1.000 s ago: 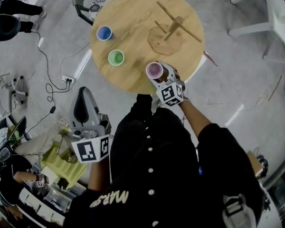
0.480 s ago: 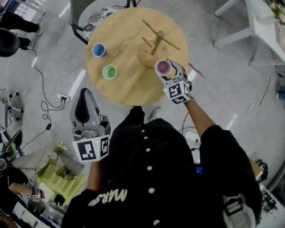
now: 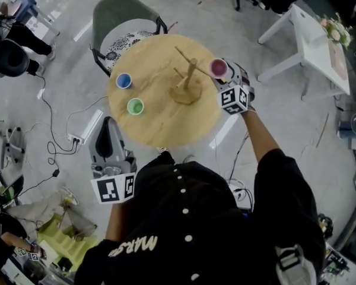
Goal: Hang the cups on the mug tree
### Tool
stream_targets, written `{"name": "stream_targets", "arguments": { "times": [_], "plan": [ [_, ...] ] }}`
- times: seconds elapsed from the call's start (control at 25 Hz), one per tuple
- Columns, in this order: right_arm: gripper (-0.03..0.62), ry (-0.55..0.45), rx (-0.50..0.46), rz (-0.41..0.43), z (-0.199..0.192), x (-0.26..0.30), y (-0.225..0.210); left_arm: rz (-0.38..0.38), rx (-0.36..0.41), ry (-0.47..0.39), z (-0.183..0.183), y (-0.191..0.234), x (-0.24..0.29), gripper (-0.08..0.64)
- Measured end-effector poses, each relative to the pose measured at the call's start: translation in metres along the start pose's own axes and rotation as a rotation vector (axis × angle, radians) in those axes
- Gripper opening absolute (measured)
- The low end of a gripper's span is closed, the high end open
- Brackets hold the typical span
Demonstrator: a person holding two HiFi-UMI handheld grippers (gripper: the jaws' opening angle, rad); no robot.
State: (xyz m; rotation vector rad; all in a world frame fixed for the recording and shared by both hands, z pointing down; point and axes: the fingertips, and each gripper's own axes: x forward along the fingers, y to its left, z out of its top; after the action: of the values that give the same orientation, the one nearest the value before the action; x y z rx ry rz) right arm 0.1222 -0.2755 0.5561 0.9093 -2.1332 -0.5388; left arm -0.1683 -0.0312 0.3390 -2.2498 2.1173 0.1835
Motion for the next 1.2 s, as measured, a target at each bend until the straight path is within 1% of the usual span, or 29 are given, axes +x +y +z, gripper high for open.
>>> {"name": "stream_targets", "arguments": {
  "times": [0.16,0.28,0.36,0.56,0.72,0.84,1.2],
  "plan": [
    [0.295,0.060,-0.203,0.051,0.006,0.018,-0.011,0.011,-0.003,-0.016,0.007,0.001,-0.004,-0.006],
    [0.295,0.083,-0.302,0.075,0.014,0.022,-0.011,0.015,-0.001,-0.022,0.013,0.003,-0.010,-0.006],
    [0.295,0.070,-0.371,0.072,0.027,0.022,-0.010,0.019,-0.001,-0.024,0.014,0.005,-0.013,-0.006],
    [0.293,0.018,-0.616,0.058,0.053,0.019,0.006,0.028,-0.008,-0.021,0.014,0.008,-0.019,-0.006],
    [0.285,-0.024,-0.756,0.061,0.062,0.018,0.029,0.030,-0.013,-0.019,0.011,0.008,-0.022,-0.006],
    [0.287,-0.027,-0.839,0.055,0.057,0.019,0.041,0.029,-0.013,-0.019,0.011,0.008,-0.024,-0.006],
    [0.298,-0.002,-1.012,0.046,0.043,0.018,0.054,0.034,-0.021,-0.005,0.009,0.011,-0.027,-0.006]
  ]
}}
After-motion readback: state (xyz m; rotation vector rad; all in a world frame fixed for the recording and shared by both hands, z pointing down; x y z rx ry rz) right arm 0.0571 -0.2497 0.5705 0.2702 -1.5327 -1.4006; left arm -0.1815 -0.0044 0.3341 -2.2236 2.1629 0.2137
